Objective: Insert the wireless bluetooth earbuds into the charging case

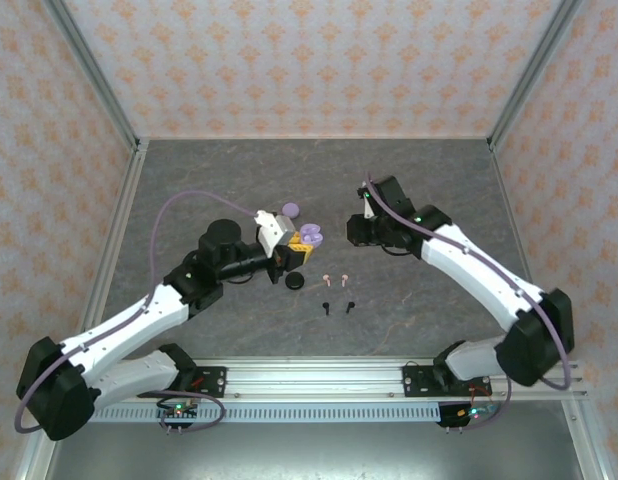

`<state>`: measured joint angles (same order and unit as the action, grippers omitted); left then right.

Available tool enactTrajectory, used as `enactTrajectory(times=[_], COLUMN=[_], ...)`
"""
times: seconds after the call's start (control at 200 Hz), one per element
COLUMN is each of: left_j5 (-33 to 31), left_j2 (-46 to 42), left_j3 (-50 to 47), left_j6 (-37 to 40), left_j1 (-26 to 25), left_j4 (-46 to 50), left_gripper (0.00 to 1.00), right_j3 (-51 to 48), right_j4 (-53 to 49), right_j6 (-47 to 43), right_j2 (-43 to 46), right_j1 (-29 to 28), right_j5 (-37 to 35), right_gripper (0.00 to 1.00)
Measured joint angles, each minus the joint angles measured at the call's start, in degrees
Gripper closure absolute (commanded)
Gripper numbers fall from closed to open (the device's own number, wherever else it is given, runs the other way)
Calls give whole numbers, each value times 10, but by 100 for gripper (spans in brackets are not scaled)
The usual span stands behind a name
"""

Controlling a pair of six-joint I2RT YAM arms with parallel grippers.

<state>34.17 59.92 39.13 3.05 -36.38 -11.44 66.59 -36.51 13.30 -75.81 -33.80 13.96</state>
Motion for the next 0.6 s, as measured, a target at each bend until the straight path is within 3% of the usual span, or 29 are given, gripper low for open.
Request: enactTrajectory(times=[0.275,0.601], left_j5=[-6,-6], left_j2=[63,85], left_j3=[0,1], left_j6=[-7,-16], left_j1=[0,0], left_j4=[-24,-38], left_gripper=[100,100], right_j3=[-9,15], right_j4=[10,25], right_j6=[8,13], right_j2=[100,90], right_j1=[-38,-114], right_j5=[-8,-55], right_gripper=[79,79])
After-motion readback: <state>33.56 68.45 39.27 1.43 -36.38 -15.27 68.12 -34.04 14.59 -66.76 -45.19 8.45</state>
